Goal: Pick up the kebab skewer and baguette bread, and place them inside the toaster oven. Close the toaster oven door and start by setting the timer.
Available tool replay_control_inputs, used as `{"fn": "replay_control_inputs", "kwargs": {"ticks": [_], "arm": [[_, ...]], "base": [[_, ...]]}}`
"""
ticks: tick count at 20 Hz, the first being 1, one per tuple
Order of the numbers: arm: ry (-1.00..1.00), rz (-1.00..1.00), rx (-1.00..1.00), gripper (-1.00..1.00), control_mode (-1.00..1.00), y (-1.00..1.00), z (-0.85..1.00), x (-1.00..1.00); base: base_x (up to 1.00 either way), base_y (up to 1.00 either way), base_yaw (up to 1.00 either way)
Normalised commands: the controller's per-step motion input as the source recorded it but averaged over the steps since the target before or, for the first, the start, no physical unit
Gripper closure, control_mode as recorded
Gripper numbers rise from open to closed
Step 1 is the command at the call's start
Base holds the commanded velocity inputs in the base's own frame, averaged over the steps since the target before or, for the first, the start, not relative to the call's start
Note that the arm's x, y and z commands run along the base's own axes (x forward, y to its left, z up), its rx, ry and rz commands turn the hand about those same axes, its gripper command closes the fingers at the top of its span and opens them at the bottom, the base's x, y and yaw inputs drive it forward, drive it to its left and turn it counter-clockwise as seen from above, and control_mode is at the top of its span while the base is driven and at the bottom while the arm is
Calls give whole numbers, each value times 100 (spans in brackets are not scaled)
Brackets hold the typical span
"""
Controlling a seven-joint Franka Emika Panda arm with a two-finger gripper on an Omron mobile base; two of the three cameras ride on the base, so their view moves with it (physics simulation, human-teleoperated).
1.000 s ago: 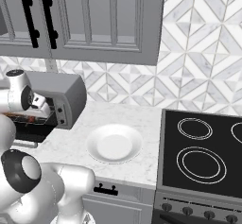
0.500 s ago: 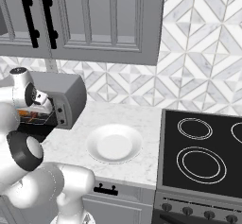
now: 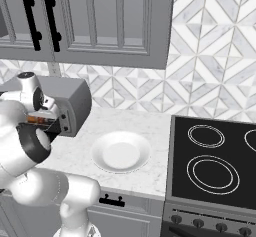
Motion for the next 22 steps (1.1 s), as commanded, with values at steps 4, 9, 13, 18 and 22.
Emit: {"fn": "replay_control_inputs", "kwargs": {"ticks": [4,9,13,18,22], "arm": [[0,0,0,100,-100,3,-30,2],[0,0,0,-100,-100,4,-15,0],[-1,0,0,-100,-100,0,-1,0],[-1,0,0,-100,-100,0,0,0],[-2,0,0,-100,-100,0,12,-12]], "base": [[0,0,0],[0,0,0],[0,0,0],[0,0,0],[0,0,0]]}}
